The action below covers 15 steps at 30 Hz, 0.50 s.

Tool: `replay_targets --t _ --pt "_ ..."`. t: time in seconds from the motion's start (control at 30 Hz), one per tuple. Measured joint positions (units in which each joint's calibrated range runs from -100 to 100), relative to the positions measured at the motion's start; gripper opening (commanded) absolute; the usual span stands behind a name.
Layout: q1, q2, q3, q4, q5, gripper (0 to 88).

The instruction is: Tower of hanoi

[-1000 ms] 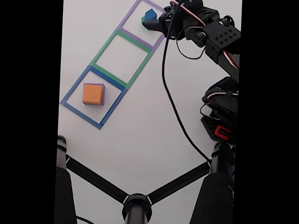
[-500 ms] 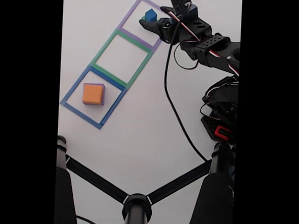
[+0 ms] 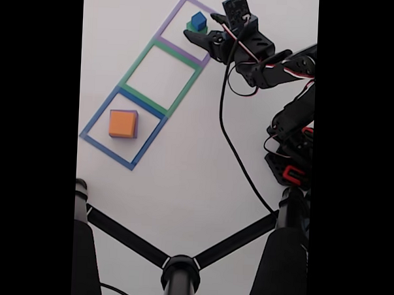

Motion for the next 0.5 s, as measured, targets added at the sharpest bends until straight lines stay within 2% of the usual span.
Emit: replay_targets --t 0.5 --pt "0.00 6.59 -4.96 -3.61 0.00 19.6"
